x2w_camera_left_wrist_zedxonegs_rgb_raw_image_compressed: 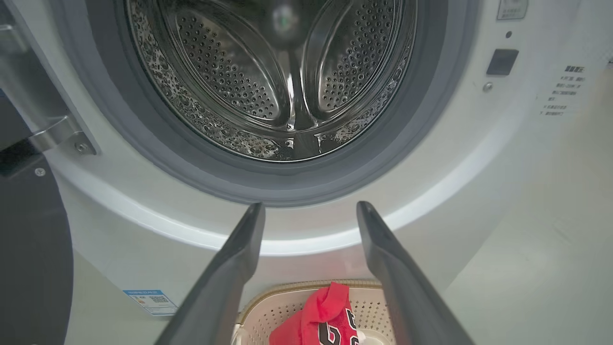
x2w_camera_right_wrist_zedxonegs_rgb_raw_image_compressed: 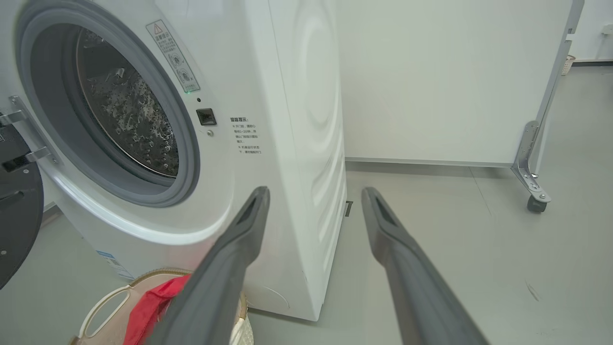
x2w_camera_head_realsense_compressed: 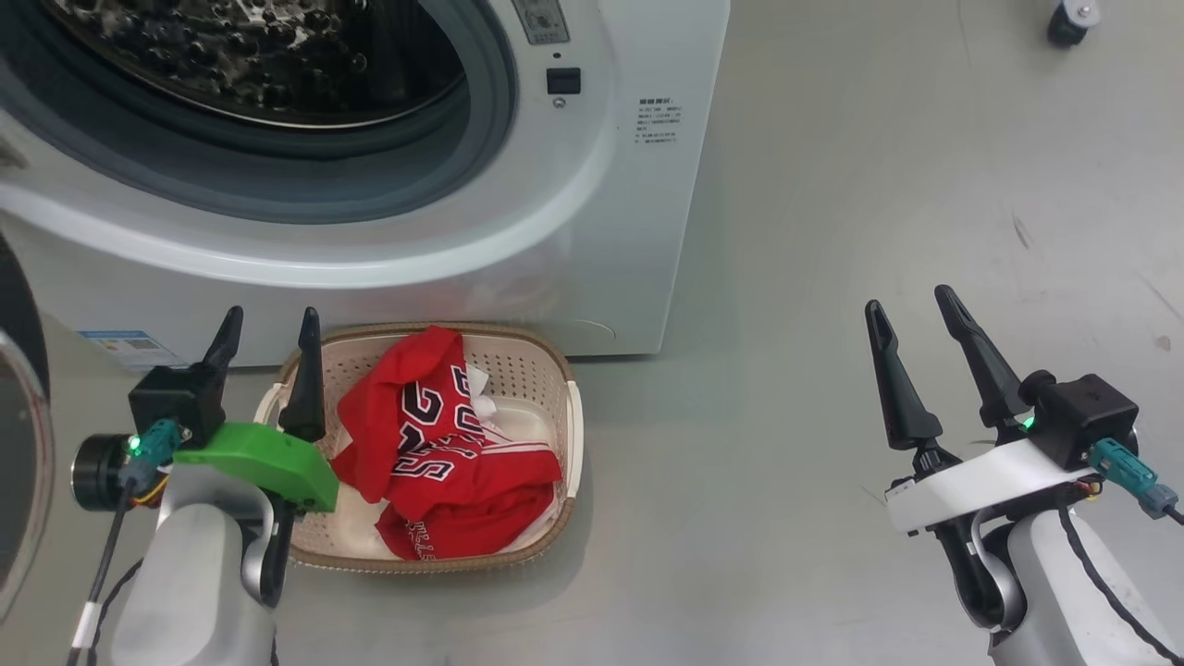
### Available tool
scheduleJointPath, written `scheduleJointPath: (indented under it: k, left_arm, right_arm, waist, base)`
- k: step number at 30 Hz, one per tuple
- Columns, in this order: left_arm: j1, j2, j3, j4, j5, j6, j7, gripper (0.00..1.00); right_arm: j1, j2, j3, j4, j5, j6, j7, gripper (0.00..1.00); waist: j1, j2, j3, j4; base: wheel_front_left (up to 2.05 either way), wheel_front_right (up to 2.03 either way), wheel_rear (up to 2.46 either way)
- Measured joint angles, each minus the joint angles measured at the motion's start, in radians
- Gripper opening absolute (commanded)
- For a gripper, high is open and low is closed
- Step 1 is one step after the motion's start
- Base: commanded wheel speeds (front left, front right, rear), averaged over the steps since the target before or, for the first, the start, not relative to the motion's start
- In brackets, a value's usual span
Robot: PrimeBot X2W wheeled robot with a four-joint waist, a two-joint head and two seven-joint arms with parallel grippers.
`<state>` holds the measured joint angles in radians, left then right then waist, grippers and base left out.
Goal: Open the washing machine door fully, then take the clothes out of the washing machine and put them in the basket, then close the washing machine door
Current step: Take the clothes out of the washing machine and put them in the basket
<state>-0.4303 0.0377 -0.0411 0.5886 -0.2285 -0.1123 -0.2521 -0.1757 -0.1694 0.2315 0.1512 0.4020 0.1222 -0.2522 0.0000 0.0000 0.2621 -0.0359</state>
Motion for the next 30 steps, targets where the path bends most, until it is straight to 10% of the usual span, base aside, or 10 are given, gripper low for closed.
scheduleJointPath:
  k: [30]
  left_arm:
    - [0.306, -0.001, 0.023, -0.302, -0.025, 0.000, 0.000, 1.00]
  right_arm:
    - [0.083, 0.033, -0.005, 0.012, -0.010, 0.000, 0.000, 1.00]
  waist:
    - [0.0000, 0.0000, -0.172, 0.018]
  base:
    - [0.00, 0.00, 0.00]
